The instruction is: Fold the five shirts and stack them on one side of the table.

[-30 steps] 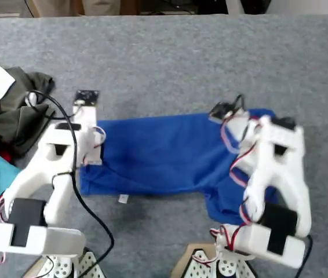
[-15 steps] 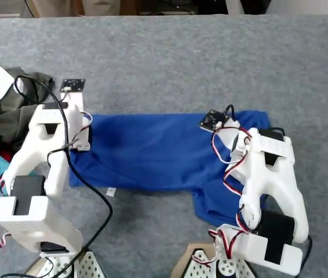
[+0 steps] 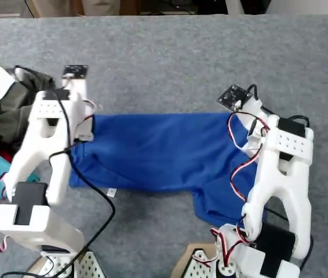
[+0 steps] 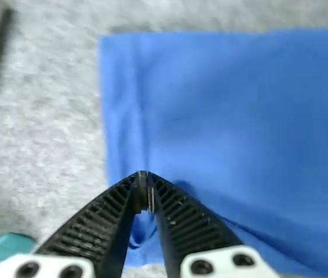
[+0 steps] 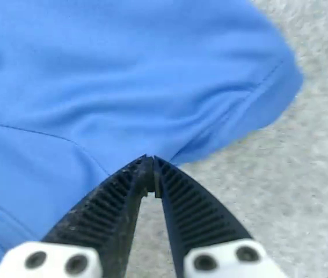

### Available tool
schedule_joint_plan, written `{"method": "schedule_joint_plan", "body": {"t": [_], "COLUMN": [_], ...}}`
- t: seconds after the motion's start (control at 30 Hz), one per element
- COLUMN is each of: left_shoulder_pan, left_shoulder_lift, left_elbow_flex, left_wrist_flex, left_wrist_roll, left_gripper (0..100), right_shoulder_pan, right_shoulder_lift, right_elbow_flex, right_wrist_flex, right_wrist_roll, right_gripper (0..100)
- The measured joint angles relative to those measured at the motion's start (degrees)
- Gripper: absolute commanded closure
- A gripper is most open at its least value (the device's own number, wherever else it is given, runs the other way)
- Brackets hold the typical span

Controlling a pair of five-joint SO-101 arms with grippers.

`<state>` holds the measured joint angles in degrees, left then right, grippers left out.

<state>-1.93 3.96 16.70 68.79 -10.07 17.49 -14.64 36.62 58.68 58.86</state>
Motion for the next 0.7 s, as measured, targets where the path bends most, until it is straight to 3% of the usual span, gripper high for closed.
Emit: {"method": "schedule_joint_plan", "body": {"t": [0.2,0.4,0.53,0.7], "left_shoulder_pan": [8.4,9.9,8.3,0.4], "left_shoulder_lift": [0.0,-0.1,-1.7,-1.8], "left_elbow_flex": [5.8,14.6,17.8,18.5], "left_wrist_flex": [0.0,-2.2,-2.3,-2.0], "left_wrist_roll": [0.0,-1.1,-4.0,-8.8], "left_gripper": [98,98,98,98], "right_shoulder_pan": [0.9,4.5,5.3,5.5], "right_shoulder_lift": [7.9,19.3,23.4,23.9], "right_elbow_flex": [0.0,-2.4,-5.4,-6.0], "right_wrist_flex": [-2.7,-10.6,-10.9,-10.9], "right_wrist_roll": [0.0,2.6,3.4,3.5], "right_gripper": [99.4,99.4,99.4,99.4]}}
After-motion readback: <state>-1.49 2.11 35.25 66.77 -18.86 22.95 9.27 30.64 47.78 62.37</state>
